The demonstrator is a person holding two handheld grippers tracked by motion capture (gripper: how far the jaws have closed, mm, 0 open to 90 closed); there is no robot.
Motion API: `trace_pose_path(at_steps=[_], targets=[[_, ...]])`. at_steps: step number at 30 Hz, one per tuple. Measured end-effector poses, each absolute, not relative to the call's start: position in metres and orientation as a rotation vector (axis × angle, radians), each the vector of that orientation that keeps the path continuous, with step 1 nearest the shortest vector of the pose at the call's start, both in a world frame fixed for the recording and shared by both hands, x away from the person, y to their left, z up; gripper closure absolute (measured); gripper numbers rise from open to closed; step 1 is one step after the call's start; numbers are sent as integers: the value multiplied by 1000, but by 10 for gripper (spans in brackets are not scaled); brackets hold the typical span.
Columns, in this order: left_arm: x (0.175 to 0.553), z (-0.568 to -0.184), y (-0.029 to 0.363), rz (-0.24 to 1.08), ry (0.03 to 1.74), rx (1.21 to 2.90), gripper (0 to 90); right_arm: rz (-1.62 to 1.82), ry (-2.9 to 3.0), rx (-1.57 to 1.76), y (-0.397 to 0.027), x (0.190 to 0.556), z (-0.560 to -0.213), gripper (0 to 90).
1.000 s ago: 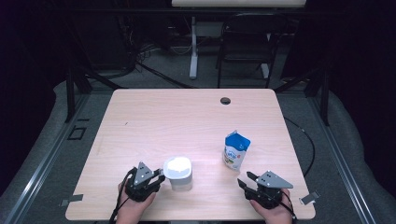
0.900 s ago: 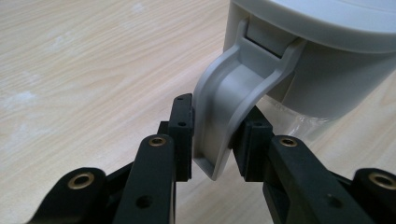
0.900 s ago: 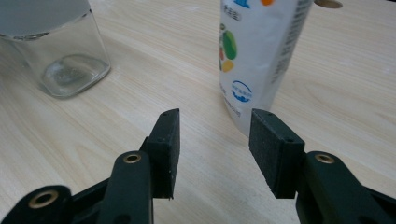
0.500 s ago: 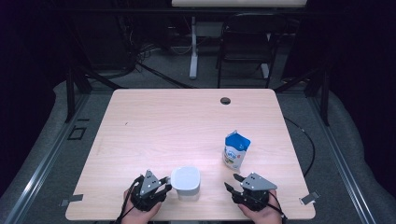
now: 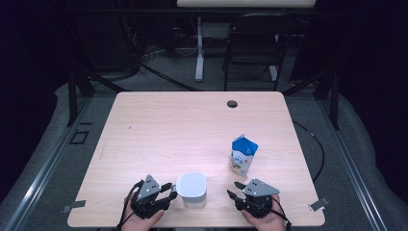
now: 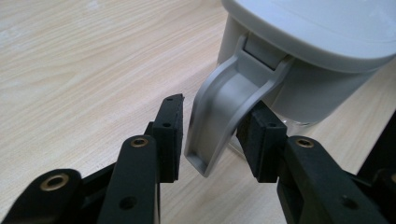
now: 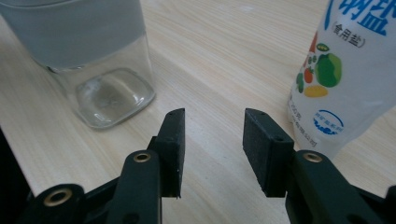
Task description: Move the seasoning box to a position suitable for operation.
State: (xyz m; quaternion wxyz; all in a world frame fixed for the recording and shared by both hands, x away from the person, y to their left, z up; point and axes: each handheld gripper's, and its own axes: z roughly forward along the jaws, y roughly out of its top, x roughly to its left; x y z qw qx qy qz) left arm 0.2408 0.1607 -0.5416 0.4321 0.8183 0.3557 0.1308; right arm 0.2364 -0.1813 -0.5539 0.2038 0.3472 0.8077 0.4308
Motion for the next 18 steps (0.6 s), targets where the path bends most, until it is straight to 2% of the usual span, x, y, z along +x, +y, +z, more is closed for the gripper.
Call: trace_pose_path(at_steps=[10, 18], targets=[[233, -529, 167, 280, 860, 2001, 561, 1253, 2264, 962, -176, 235, -542, 604], [236, -518, 175, 315, 857, 1973, 563, 1257, 2302, 943, -171, 237, -532, 632]])
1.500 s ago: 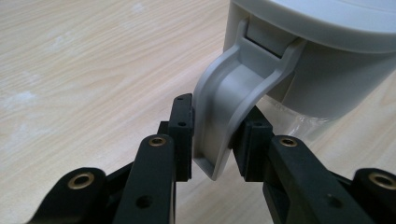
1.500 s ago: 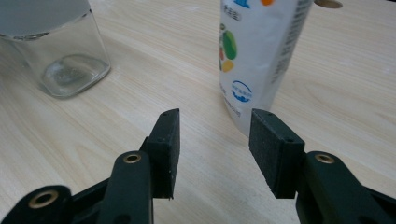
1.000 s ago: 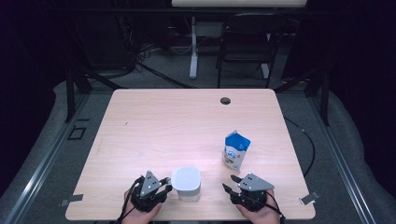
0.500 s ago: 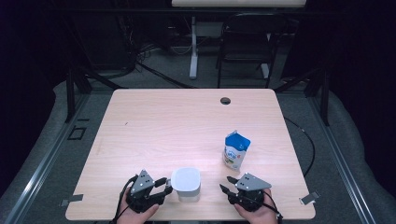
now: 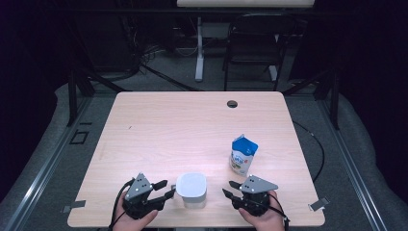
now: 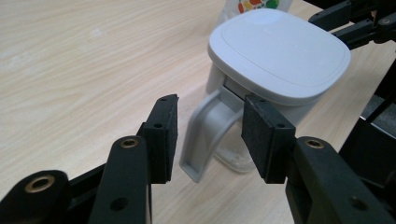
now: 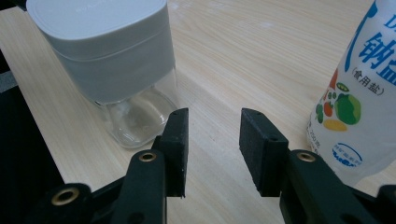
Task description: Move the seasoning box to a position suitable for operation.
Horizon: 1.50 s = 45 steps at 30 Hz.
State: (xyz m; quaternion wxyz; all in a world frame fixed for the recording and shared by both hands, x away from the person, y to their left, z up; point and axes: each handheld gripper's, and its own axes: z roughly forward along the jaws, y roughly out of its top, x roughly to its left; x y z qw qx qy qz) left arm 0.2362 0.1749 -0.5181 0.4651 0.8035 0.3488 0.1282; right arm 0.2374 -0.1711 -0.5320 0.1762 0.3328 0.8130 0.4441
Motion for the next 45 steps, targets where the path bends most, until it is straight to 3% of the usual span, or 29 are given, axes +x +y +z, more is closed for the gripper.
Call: trace_pose_path(at_steps=[23, 35, 45], targets=[[255, -495, 168, 301, 829, 1989, 647, 1298, 2333, 814, -141, 264, -503, 701], [254, -487, 153, 314, 770, 2037, 839, 1315, 2341, 830, -147, 257, -501, 791], [253, -489, 149, 298, 743, 2042, 900, 1298, 2334, 826, -148, 253, -503, 900]])
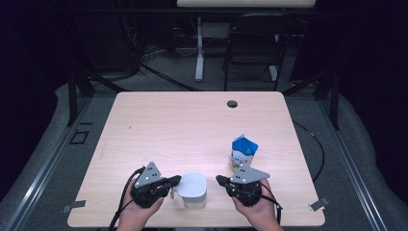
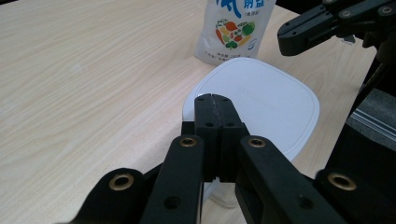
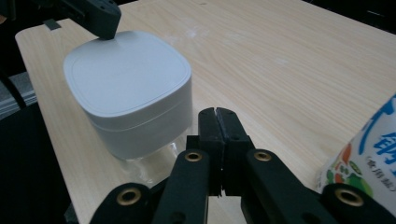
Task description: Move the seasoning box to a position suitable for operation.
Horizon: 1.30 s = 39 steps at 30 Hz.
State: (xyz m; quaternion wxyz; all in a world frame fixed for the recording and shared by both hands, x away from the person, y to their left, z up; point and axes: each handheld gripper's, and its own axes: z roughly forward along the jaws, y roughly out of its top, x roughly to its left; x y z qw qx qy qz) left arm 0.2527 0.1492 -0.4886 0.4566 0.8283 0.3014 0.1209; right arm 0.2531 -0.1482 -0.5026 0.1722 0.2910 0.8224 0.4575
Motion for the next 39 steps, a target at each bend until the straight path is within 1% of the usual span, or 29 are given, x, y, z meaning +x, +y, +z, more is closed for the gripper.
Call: trace_pose_path(at_steps=[22, 39], targets=[[248, -489, 150, 313, 739, 2046, 900, 1303, 2402, 768, -135, 247, -506, 900], [248, -490, 152, 294, 747, 2031, 900, 1280, 2463, 728, -127, 245, -514, 900]])
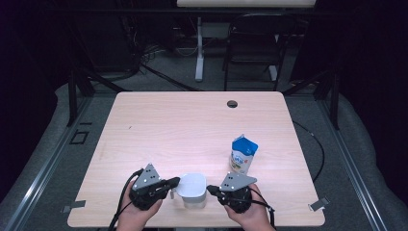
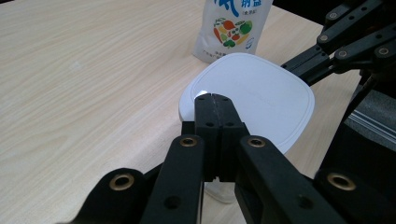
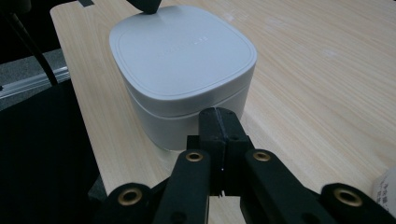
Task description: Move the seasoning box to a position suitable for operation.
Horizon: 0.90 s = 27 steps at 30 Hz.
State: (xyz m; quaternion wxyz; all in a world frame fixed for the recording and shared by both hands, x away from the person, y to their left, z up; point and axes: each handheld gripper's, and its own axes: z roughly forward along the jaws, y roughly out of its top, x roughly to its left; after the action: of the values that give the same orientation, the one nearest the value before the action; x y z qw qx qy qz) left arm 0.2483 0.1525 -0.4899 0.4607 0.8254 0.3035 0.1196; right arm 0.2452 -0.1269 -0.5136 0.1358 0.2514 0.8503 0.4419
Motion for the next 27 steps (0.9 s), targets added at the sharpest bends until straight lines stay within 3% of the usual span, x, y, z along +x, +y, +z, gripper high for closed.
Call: trace_pose_path(at_steps=[27], targets=[[249, -491, 154, 284, 751, 2018, 900, 1325, 2450, 731, -128, 245, -512, 900]])
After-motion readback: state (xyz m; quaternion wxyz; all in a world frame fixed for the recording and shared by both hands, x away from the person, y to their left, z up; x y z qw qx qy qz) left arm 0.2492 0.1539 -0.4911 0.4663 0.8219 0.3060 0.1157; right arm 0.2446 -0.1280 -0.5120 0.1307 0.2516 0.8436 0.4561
